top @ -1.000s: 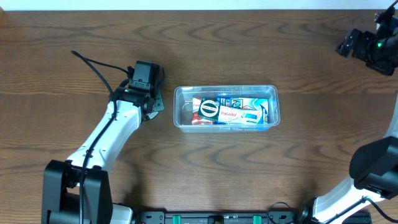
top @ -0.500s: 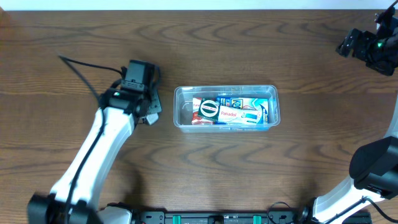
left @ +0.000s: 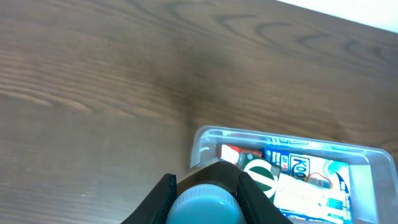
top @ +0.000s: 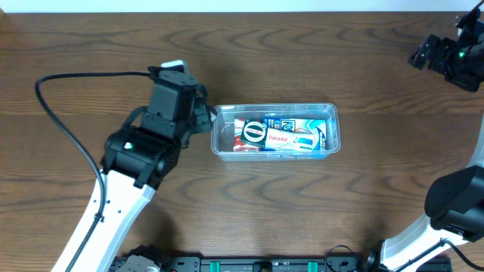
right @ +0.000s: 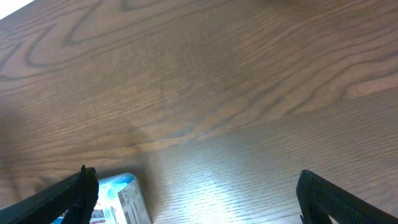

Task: Pack container
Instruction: 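Carry the bottle with the left gripper over the container's left end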

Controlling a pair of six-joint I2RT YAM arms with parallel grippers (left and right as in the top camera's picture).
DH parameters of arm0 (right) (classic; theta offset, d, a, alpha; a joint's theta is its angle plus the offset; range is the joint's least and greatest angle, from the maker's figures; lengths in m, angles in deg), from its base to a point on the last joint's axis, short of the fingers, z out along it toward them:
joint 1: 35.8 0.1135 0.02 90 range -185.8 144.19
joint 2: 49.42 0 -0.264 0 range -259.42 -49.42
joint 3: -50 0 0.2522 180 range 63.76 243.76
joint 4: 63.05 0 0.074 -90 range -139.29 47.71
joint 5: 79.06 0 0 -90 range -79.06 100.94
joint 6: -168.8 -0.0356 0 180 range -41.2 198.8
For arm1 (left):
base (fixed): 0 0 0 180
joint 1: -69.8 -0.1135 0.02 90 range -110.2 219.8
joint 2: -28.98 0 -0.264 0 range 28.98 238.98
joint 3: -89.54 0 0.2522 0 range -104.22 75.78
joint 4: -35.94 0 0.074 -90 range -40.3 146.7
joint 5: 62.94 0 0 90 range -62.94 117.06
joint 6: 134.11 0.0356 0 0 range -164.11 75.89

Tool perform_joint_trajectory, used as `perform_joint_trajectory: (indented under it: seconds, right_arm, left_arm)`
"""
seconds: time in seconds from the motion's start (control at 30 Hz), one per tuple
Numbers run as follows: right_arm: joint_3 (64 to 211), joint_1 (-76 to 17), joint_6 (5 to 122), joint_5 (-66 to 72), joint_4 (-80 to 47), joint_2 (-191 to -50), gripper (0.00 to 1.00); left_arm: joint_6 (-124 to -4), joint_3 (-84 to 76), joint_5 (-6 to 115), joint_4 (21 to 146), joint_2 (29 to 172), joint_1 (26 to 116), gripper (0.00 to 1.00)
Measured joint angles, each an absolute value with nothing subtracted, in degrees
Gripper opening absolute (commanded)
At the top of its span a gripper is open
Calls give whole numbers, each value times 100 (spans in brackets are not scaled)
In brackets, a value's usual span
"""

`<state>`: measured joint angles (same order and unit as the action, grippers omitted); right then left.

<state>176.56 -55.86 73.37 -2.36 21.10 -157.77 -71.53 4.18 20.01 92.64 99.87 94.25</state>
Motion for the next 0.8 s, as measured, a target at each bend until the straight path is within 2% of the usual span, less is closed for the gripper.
perform_joint_trajectory:
  seconds: [0.5, 0.8]
  right_arm:
    - [17656, -5586, 7337, -236, 2110, -15777, 99]
    - [17656, -5586, 7337, -236, 2110, -15777, 99]
  left_arm:
    - [-7736, 418, 1439, 9087, 10783, 10260, 15]
    - [-8069, 418, 947, 8886, 11356, 10461, 14]
